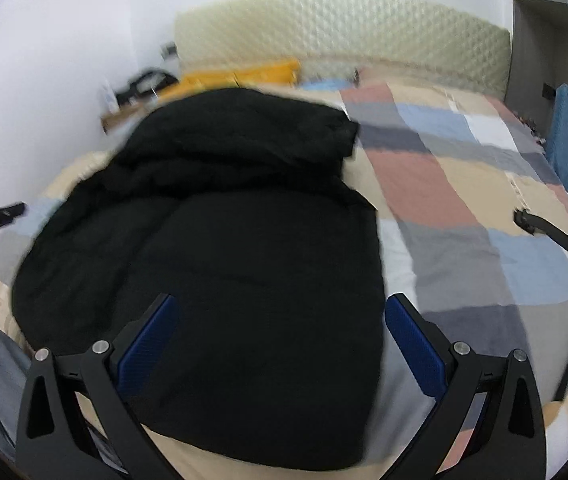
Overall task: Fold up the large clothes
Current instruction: 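Move the right gripper down to the jacket hem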
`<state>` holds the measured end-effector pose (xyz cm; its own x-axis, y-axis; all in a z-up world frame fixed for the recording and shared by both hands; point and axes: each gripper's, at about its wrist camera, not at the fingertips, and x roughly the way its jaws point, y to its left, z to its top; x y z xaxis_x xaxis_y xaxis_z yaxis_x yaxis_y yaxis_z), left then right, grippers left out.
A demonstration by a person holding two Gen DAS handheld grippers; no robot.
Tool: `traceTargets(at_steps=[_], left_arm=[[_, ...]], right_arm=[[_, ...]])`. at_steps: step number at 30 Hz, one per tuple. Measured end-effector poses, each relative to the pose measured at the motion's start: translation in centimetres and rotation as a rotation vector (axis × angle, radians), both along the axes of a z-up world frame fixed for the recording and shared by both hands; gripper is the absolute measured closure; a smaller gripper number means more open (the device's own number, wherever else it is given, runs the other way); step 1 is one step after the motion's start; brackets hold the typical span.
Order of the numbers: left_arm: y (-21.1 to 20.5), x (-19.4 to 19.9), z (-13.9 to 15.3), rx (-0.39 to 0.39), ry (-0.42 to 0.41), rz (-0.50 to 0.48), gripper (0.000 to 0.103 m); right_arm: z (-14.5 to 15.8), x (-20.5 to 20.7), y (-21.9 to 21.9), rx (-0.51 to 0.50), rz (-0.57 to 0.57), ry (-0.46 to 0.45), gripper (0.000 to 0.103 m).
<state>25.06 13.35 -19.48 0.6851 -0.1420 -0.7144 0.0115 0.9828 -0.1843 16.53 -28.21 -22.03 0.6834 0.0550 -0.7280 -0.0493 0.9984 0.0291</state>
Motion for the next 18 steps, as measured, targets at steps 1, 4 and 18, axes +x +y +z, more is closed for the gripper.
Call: traceTargets(at_steps=[1, 4, 18], left_arm=[[0.1, 0.1, -0.3, 0.005, 0.010, 0.005, 0.023], [0.3, 0.3, -1.1, -0.022, 0.041, 0.009, 0.023], [0.3, 0.9, -2.2, -0.068, 0.080, 0.012, 0.023]], right_arm=[[-0.5, 0.6, -0.6, -0.008, -0.010, 0.048, 0.000], [-3.1, 2.2, -3.2, 0.074, -0.043, 0.236, 0.000], [-13.9, 1.3, -8.7, 0.637, -0.285, 0.573, 0.000]])
